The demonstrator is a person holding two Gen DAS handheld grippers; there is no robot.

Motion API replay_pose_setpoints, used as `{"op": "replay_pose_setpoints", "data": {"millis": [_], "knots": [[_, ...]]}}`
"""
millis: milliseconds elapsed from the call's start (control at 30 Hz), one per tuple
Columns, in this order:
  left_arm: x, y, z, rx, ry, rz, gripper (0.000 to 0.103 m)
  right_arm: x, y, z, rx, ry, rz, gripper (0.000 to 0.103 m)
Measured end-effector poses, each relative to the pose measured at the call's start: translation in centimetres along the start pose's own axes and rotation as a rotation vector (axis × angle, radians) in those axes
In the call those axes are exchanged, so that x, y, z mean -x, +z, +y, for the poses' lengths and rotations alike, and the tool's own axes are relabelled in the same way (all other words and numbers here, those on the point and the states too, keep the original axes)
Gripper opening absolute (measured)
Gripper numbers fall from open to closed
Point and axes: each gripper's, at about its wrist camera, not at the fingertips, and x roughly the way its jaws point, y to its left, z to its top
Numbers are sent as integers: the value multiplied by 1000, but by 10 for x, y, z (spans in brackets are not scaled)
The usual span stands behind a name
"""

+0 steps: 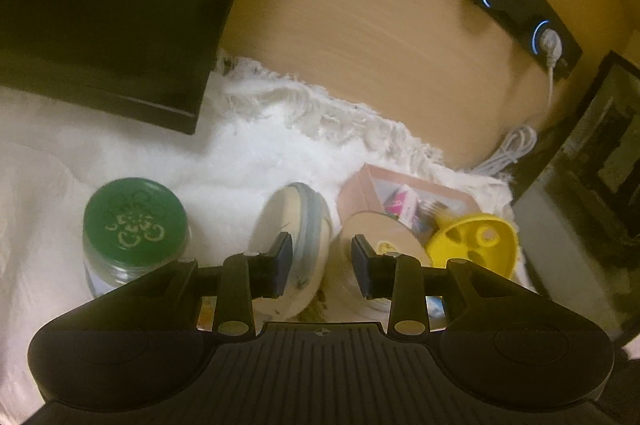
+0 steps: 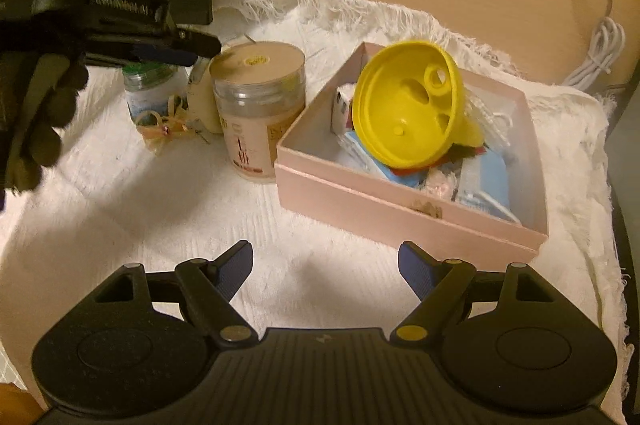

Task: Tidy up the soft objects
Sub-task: 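Move the left tool to the beige round case and close on it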

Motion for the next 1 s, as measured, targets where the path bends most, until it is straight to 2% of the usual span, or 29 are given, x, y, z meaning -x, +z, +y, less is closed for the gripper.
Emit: {"op": "replay_pose_setpoints", "data": {"millis": [100,167,200,500,600,633,667,833,1000], "knots": [[-4,1,6,23,38,-8,37,9,13,-1,1,23,-40,81],[-11,2,13,62,64,18,47,12,21,-1,2,30,-56,81],[-14,1,15,77,57,18,48,13,23,-1,3,30,-59,81],[-27,7,8,47,68,-22,48,6,20,-2,-23,44,-26,81],[-23,8,1,-12,135,-60,43,7,15,-7,-36,27,-26,81],[-21,7,-2,-40,163,-76,38,8,14,-10,-43,23,-25,81],[-21,7,-3,-57,178,-76,39,8,12,-13,-50,22,-24,81],[-26,8,1,-36,90,-32,40,6,8,-19,-83,27,-10,81],[-30,7,-4,-63,102,-29,44,4,5,-12,-60,35,-1,81]]}}
